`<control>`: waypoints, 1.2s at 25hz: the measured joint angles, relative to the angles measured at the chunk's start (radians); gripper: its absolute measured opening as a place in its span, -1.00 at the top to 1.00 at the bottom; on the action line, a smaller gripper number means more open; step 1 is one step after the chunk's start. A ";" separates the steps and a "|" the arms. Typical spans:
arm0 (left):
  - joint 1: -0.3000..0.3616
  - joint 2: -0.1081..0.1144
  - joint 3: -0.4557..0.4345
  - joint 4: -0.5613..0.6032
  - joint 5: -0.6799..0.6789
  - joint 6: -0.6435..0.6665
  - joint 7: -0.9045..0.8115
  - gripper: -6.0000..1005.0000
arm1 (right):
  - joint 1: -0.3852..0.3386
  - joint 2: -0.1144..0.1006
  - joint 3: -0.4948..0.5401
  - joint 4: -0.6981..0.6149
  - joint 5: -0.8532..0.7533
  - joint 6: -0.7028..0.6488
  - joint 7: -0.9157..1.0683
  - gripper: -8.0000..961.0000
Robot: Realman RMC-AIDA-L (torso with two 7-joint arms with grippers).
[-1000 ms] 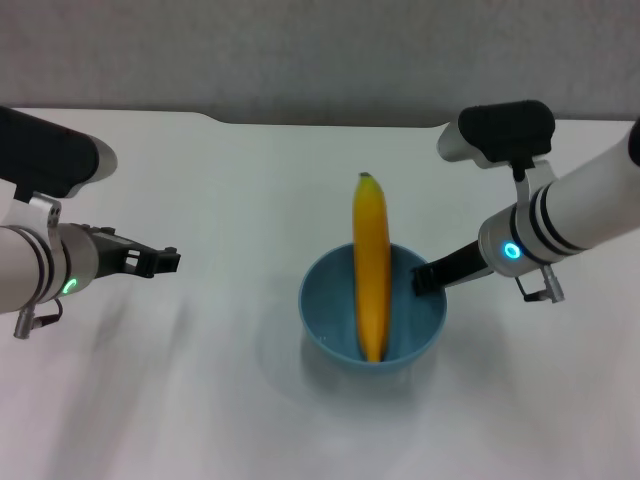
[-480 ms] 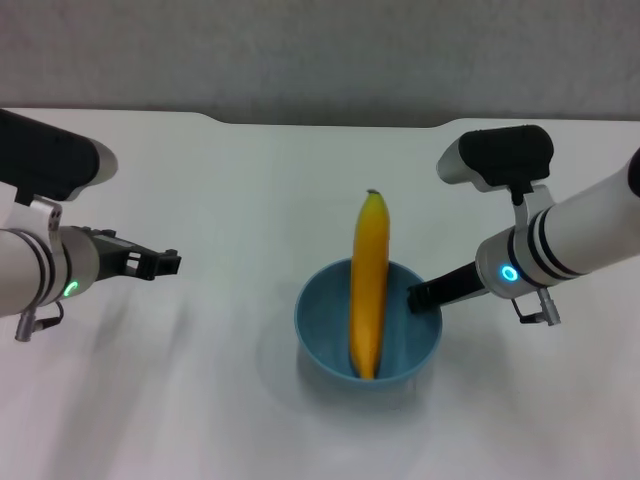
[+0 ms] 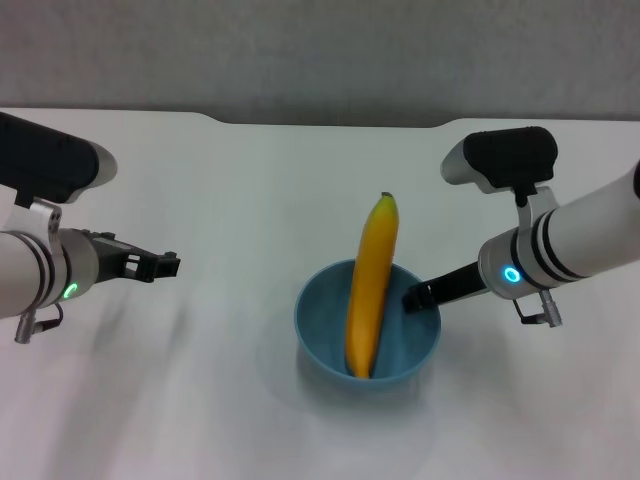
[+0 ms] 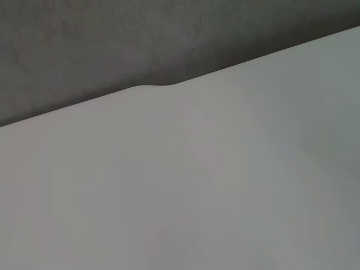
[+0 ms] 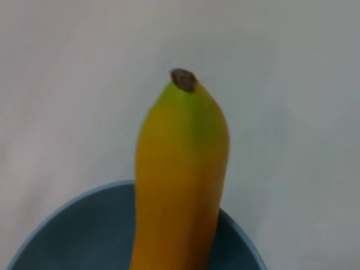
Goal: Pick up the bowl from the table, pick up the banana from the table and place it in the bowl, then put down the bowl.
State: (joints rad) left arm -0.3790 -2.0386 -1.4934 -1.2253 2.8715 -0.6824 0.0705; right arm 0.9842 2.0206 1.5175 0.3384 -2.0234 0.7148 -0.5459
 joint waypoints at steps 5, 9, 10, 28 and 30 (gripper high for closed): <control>0.011 0.000 -0.002 0.000 0.000 0.000 0.000 -0.75 | -0.075 -0.004 0.000 0.117 -0.002 0.011 0.000 0.60; 0.024 0.000 -0.002 -0.004 -0.001 0.001 0.000 -0.75 | -0.186 -0.011 0.000 0.285 -0.015 0.025 0.000 0.31; 0.029 0.000 -0.002 -0.011 -0.001 0.002 -0.002 -0.75 | -0.220 -0.013 0.002 0.336 -0.023 0.026 0.000 0.24; 0.231 -0.002 0.045 -0.096 -0.065 0.362 -0.004 -0.75 | -0.722 -0.012 -0.108 0.806 0.094 -0.475 -0.368 -0.78; 0.248 -0.002 0.074 -0.086 -0.062 0.429 0.002 -0.75 | -0.720 -0.013 -0.134 0.772 0.141 -0.515 -0.440 -0.78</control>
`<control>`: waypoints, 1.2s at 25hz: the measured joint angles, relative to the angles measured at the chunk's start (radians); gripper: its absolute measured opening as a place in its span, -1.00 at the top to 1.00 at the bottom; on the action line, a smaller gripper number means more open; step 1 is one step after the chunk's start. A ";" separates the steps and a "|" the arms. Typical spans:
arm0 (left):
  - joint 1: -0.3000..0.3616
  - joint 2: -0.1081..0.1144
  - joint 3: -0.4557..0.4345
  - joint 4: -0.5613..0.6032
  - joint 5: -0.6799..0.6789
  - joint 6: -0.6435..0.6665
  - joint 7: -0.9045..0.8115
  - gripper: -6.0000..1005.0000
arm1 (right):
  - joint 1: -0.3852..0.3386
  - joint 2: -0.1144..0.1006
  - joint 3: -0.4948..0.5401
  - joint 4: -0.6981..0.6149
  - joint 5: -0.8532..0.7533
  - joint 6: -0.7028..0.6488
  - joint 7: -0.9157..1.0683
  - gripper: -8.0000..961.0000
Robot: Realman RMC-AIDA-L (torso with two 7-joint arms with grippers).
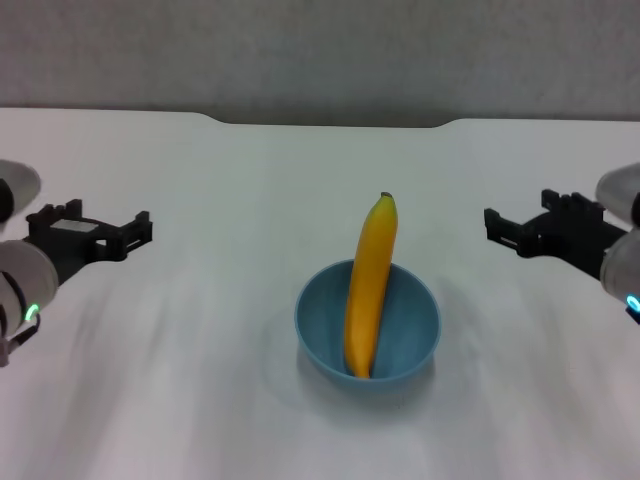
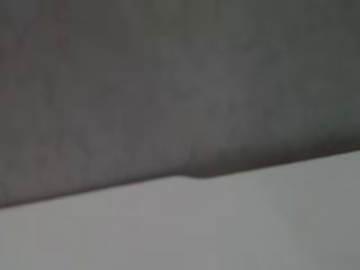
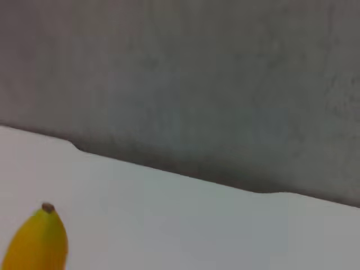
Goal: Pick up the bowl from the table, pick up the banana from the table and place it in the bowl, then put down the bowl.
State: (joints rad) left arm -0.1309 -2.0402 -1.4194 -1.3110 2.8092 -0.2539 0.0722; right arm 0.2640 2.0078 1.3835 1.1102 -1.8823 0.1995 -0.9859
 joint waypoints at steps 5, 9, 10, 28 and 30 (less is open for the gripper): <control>0.017 -0.002 0.081 0.135 0.002 0.290 0.032 -0.75 | 0.001 0.001 -0.061 -0.038 0.038 -0.110 -0.027 -0.77; 0.011 -0.003 0.162 0.336 -0.055 0.596 0.007 -0.75 | 0.000 0.000 -0.208 -0.105 0.041 -0.345 -0.015 -0.77; 0.011 -0.003 0.162 0.336 -0.055 0.596 0.007 -0.75 | 0.000 0.000 -0.208 -0.105 0.041 -0.345 -0.015 -0.77; -0.093 -0.009 0.295 0.688 -0.093 0.950 -0.120 -0.75 | 0.119 0.010 -0.619 -0.756 -0.483 -1.223 0.915 -0.77; -0.110 -0.010 0.308 0.732 -0.094 0.961 -0.130 -0.75 | 0.117 0.011 -0.630 -0.768 -0.485 -1.227 0.916 -0.77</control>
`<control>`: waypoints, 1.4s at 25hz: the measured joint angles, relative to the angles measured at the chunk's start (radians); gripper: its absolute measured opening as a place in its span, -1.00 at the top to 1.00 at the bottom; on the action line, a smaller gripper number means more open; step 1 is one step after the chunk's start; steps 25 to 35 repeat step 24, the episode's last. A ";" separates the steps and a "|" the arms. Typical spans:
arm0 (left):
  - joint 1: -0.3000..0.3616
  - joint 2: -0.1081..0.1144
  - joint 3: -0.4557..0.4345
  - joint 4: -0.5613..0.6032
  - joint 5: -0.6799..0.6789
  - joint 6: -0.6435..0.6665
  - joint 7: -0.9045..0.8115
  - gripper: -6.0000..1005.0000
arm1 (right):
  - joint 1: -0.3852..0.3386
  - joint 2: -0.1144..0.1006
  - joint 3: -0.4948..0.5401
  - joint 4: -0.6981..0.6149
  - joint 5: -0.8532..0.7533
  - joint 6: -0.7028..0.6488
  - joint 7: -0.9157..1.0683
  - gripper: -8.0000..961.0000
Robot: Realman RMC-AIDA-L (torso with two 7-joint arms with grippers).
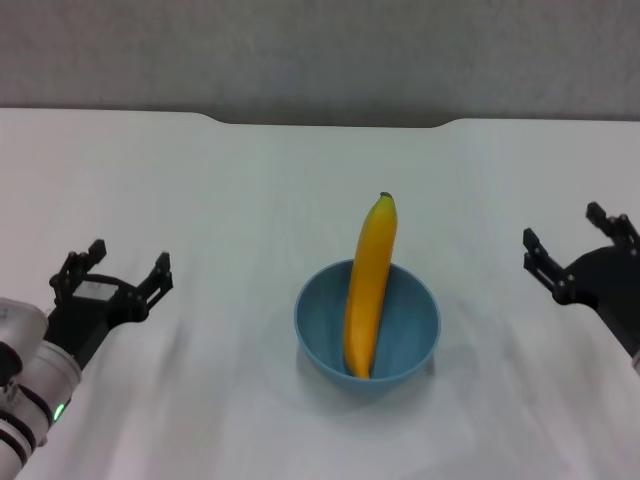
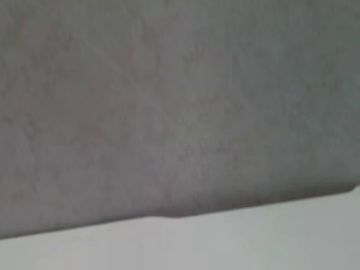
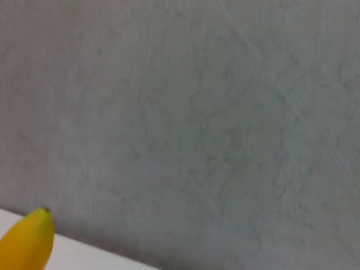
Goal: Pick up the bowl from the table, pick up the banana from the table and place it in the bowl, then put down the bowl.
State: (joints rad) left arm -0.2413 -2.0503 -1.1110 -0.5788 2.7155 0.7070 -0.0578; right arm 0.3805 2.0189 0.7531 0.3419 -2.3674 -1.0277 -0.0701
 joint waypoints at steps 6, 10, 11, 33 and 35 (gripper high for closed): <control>-0.009 -0.001 0.019 0.030 -0.032 0.008 -0.003 -0.75 | -0.026 0.000 -0.033 -0.018 0.063 0.021 0.025 -0.77; -0.013 -0.002 0.020 0.053 -0.053 0.008 -0.004 -0.75 | -0.040 0.000 -0.043 -0.025 0.083 0.024 0.038 -0.77; -0.015 -0.003 0.022 0.060 -0.053 0.009 -0.004 -0.75 | -0.041 0.001 -0.043 -0.026 0.084 0.023 0.047 -0.77; -0.071 -0.004 0.039 0.146 -0.103 -0.008 -0.028 -0.75 | -0.020 0.000 -0.057 -0.044 0.141 0.133 0.124 -0.77; -0.071 -0.004 0.039 0.146 -0.103 -0.008 -0.028 -0.75 | -0.020 0.000 -0.057 -0.044 0.141 0.133 0.124 -0.77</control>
